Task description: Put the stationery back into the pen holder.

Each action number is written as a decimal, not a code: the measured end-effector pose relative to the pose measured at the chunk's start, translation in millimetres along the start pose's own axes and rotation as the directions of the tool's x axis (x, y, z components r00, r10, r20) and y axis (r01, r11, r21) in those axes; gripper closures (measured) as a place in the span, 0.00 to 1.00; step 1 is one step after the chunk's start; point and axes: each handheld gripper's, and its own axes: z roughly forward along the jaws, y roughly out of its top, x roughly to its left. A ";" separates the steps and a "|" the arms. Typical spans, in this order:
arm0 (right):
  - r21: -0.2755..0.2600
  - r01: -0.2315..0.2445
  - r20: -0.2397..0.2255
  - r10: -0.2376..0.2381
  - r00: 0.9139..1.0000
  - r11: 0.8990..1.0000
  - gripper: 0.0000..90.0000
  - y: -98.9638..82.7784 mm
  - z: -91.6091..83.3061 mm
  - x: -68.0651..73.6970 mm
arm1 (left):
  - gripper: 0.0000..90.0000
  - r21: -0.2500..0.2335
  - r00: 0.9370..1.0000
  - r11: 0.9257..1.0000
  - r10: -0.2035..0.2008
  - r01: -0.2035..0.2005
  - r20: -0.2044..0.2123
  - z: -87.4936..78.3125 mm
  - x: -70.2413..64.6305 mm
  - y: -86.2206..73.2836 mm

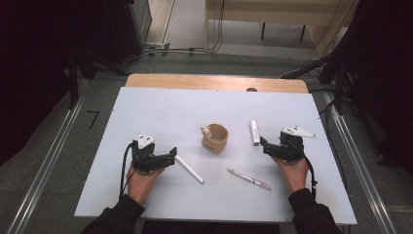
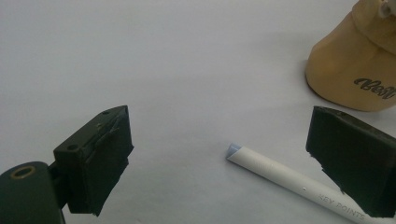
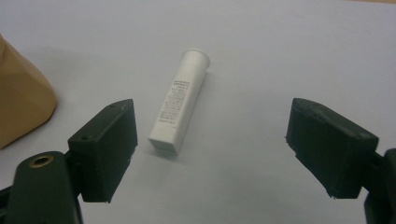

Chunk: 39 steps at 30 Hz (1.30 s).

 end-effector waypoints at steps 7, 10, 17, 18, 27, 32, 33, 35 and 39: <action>0.008 0.013 -0.001 -0.013 1.000 1.000 0.20 3.7 13.2 6.1 | 0.08 0.001 1.000 1.000 0.000 0.000 0.005 0.1 -0.4 0.0; 0.008 0.015 0.000 -0.015 1.000 1.000 0.23 4.4 19.6 7.3 | 0.08 0.002 1.000 1.000 0.001 -0.001 0.006 0.3 -0.2 0.0; 0.011 0.014 -0.016 -0.014 1.000 1.000 0.28 6.2 31.9 9.1 | 0.08 0.002 1.000 1.000 0.001 -0.001 0.006 0.4 0.8 0.1; 0.013 0.004 -0.018 -0.004 1.000 1.000 0.29 5.9 33.9 8.9 | 0.08 0.002 1.000 1.000 0.001 -0.001 0.006 0.4 0.8 0.1; 0.028 -0.016 -0.007 0.016 1.000 0.999 0.30 3.2 46.9 6.0 | 0.08 0.004 1.000 1.000 0.002 -0.002 0.005 0.8 0.9 0.1; 0.045 -0.021 0.002 0.021 1.000 0.999 0.31 6.5 50.9 5.7 | 0.08 0.007 1.000 1.000 0.002 -0.003 0.007 1.8 0.6 0.1; 0.045 -0.017 0.002 0.017 1.000 0.999 0.33 8.5 51.5 5.8 | 0.08 0.007 1.000 1.000 0.002 -0.002 0.007 2.0 0.5 0.1; 0.045 -0.008 -0.002 0.008 1.000 0.999 0.34 13.6 52.3 6.6 | 0.08 0.006 1.000 1.000 0.001 -0.001 0.007 1.9 0.4 0.1; 0.059 0.008 -0.007 -0.007 1.000 0.998 0.37 21.7 56.1 8.0 | 0.08 0.008 1.000 1.000 -0.001 0.001 0.006 2.0 1.0 -0.1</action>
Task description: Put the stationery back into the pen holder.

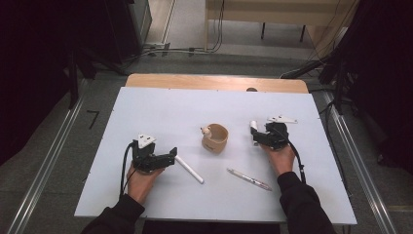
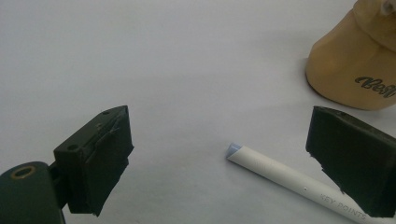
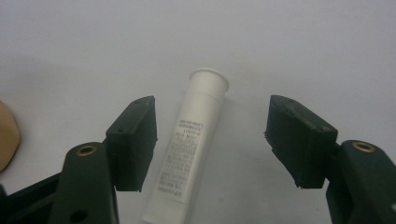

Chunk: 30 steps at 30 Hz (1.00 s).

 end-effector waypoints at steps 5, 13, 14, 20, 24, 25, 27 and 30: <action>0.033 -0.014 0.003 0.013 1.000 0.999 0.37 7.8 6.8 1.2 | 0.08 0.000 1.000 1.000 0.000 0.000 -0.001 -0.1 0.8 0.0; 0.066 0.002 0.013 -0.003 1.000 0.998 0.44 8.7 17.2 5.0 | 0.08 0.004 1.000 1.000 0.001 -0.001 0.003 0.3 0.9 -0.4; 0.067 0.001 0.013 -0.002 1.000 0.998 0.45 8.4 18.1 5.2 | 0.08 0.004 1.000 1.000 0.002 -0.002 0.004 0.4 0.9 -0.4; 0.076 0.011 0.009 -0.012 1.000 0.997 0.51 8.5 19.7 6.1 | 0.08 0.006 1.000 1.000 0.001 -0.001 0.002 0.9 0.5 -0.3; 0.103 0.005 0.002 -0.005 1.000 0.995 0.51 11.8 22.2 7.4 | 0.08 0.004 1.000 1.000 -0.001 0.001 0.001 1.0 -0.1 -0.5; 0.107 0.011 0.004 -0.012 1.000 0.994 0.52 12.8 23.0 8.0 | 0.08 0.003 1.000 1.000 -0.001 0.001 0.002 0.8 0.0 -0.5; 0.132 0.013 0.010 -0.015 1.000 0.991 0.53 14.5 25.4 9.6 | 0.08 0.003 1.000 1.000 -0.001 0.001 0.003 0.8 0.3 -0.5; 0.137 0.016 0.024 -0.019 1.000 0.990 0.56 16.0 27.6 10.9 | 0.08 0.005 1.000 1.000 0.002 -0.002 0.003 0.4 0.9 -0.5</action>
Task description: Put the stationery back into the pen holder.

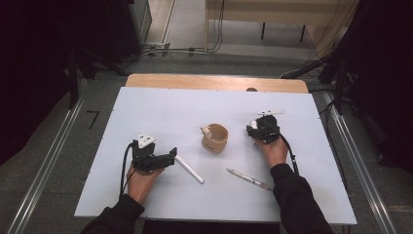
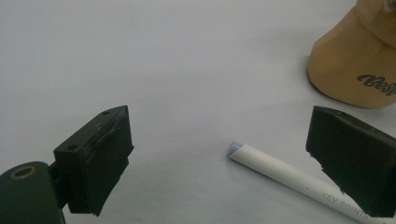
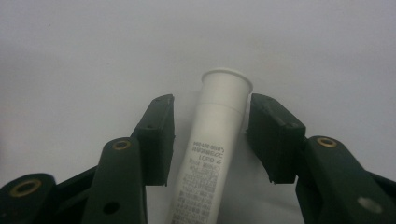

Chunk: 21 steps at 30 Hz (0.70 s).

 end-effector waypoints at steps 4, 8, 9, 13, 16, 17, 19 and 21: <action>0.004 0.003 0.019 -0.003 1.000 1.000 0.61 0.3 0.1 -0.1 | 0.08 0.000 1.000 1.000 0.001 -0.001 0.002 0.0 0.0 0.0; 0.005 0.016 0.037 -0.016 0.999 1.000 0.62 0.0 0.5 2.7 | 0.08 -0.001 1.000 1.000 -0.001 0.001 0.000 0.1 -1.0 0.0; 0.005 0.015 0.039 -0.015 0.999 1.000 0.63 -0.1 0.4 3.1 | 0.08 -0.002 1.000 1.000 -0.001 0.001 0.000 0.1 -1.2 0.1; 0.007 0.011 0.044 -0.011 0.999 1.000 0.70 0.6 0.5 4.4 | 0.08 -0.001 1.000 1.000 0.003 -0.003 0.001 0.0 -1.6 0.1; 0.020 0.002 0.040 -0.003 0.999 1.000 0.71 2.4 0.4 3.7 | 0.08 -0.002 1.000 1.000 0.002 -0.002 0.001 0.0 -1.7 0.1; 0.023 0.005 0.038 -0.005 0.999 1.000 0.72 3.2 0.6 2.8 | 0.08 -0.002 1.000 1.000 0.002 -0.002 0.002 0.0 -1.6 0.1; 0.035 0.005 0.031 -0.006 1.000 0.999 0.72 4.7 0.3 1.9 | 0.08 -0.002 1.000 1.000 0.003 -0.003 0.003 -0.1 -1.4 0.1; 0.037 0.003 0.024 -0.004 1.000 0.999 0.72 5.3 0.1 0.7 | 0.08 -0.003 1.000 1.000 0.001 -0.001 0.004 -0.3 -1.2 0.2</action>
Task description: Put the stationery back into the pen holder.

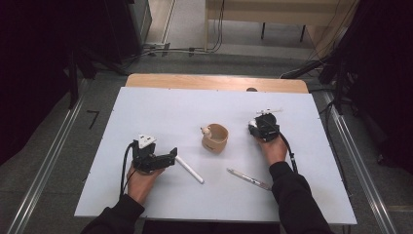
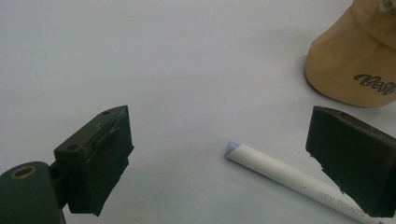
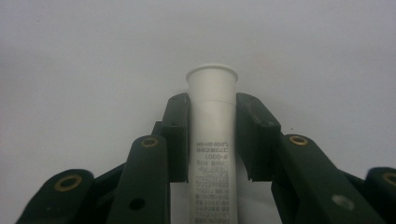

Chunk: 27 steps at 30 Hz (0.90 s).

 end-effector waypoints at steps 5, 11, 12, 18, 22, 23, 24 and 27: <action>-0.011 -0.008 -0.011 0.008 1.000 1.000 0.72 -0.1 -1.9 -1.8 | 0.08 0.003 1.000 1.000 -0.002 0.002 0.001 -0.1 0.8 -0.1; -0.034 -0.021 -0.042 0.019 0.999 0.999 0.72 1.1 -9.7 -3.4 | 0.08 0.000 1.000 1.000 -0.002 0.002 0.001 -0.7 0.7 0.0; -0.037 -0.014 -0.046 0.012 0.999 0.999 0.72 0.9 -10.8 -3.5 | 0.08 -0.001 1.000 1.000 -0.003 0.003 0.000 -0.7 0.4 0.0; -0.046 -0.001 -0.069 -0.002 0.998 0.999 0.73 -1.7 -14.0 -4.1 | 0.08 -0.001 1.000 1.000 -0.002 0.002 0.000 -1.0 0.1 0.0; -0.052 -0.005 -0.078 0.001 0.997 0.999 0.73 -3.5 -14.7 -5.3 | 0.08 -0.001 1.000 1.000 0.002 -0.002 0.002 -0.7 -0.1 -0.3; -0.054 -0.008 -0.082 0.004 0.997 0.998 0.73 -3.7 -15.5 -5.5 | 0.08 -0.002 1.000 1.000 0.000 0.000 0.002 -0.8 -0.3 -0.2; -0.057 -0.007 -0.086 0.002 0.996 0.998 0.73 -3.9 -16.4 -5.8 | 0.08 -0.003 1.000 1.000 0.000 0.000 0.002 -0.9 -0.1 -0.1; -0.072 -0.011 -0.097 0.004 0.995 0.997 0.73 -4.3 -20.2 -6.0 | 0.08 -0.001 1.000 1.000 -0.002 0.002 0.001 -1.0 0.3 0.0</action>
